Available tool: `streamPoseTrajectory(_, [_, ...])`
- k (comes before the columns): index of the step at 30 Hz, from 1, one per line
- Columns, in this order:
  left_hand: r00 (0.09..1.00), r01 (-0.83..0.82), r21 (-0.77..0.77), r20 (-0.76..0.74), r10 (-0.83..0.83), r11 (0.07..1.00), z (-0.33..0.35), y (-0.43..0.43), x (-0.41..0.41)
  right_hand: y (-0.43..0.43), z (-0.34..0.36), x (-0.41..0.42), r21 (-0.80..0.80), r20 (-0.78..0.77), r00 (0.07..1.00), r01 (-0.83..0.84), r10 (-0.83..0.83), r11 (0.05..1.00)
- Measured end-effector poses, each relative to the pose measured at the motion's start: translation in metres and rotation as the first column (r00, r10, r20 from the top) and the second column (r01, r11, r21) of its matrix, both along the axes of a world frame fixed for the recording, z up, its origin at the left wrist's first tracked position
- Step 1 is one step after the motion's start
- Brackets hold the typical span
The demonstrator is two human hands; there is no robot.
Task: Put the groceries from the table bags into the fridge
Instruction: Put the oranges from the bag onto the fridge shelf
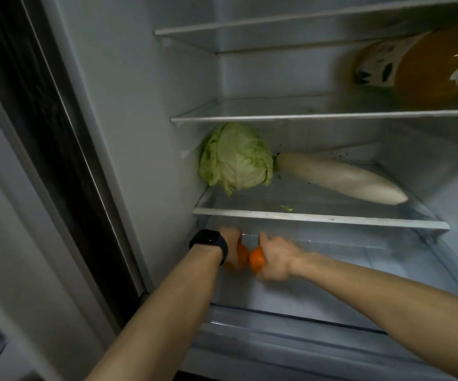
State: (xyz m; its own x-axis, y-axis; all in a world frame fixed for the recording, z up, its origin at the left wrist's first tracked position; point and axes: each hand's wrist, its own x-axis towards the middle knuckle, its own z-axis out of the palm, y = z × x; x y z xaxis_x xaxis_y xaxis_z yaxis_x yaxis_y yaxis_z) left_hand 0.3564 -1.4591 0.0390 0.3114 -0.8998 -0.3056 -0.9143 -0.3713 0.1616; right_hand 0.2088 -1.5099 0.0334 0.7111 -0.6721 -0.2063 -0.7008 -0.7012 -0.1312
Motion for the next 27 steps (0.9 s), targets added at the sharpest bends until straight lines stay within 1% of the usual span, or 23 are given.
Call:
streamPoseTrajectory(3, [1.0, -0.019, 0.017, -0.01, 0.019, 1.0, -0.008, 0.0, 0.004, -0.005, -0.011, -0.001, 0.033, 0.087, 0.996, 0.012, -0.014, 0.999])
streamPoseTrajectory(6, [1.0, -0.024, 0.0, 0.005, 0.024, 1.0, -0.009, 0.001, 0.005, -0.009, -0.019, -0.006, 0.12, 0.173, 0.984, 0.018, -0.039, 0.993])
streamPoseTrajectory(9, [0.999, -0.018, -0.011, 0.028, 0.018, 1.0, -0.009, 0.002, 0.004, -0.01, -0.022, -0.008, 0.112, 0.221, 0.973, 0.048, -0.072, 0.993])
streamPoseTrajectory(12, [0.999, -0.023, 0.006, 0.023, 0.023, 1.0, -0.01, 0.003, 0.005, -0.013, -0.022, -0.008, 0.126, 0.211, 0.969, 0.106, -0.131, 0.986])
streamPoseTrajectory(18, [1.0, -0.03, 0.033, 0.01, 0.029, 0.999, -0.011, 0.002, 0.008, -0.019, -0.023, -0.014, 0.189, 0.222, 0.963, 0.109, -0.15, 0.976])
streamPoseTrajectory(20, [1.0, -0.022, 0.054, 0.024, 0.02, 0.998, -0.012, 0.001, 0.008, -0.018, -0.023, -0.014, 0.179, 0.207, 0.968, 0.105, -0.142, 0.978])
streamPoseTrajectory(22, [0.999, -0.015, 0.058, 0.035, 0.013, 0.998, -0.014, 0.0, 0.009, -0.018, -0.022, -0.013, 0.137, 0.228, 0.963, 0.114, -0.143, 0.984])
streamPoseTrajectory(25, [0.999, -0.009, 0.047, 0.041, 0.007, 0.999, -0.017, 0.0, 0.011, -0.019, -0.016, -0.013, 0.117, 0.282, 0.94, 0.166, -0.193, 0.979])
streamPoseTrajectory(27, [0.999, -0.009, 0.043, 0.04, 0.007, 0.999, -0.019, 0.0, 0.013, -0.02, -0.013, -0.013, 0.114, 0.287, 0.932, 0.197, -0.223, 0.974])
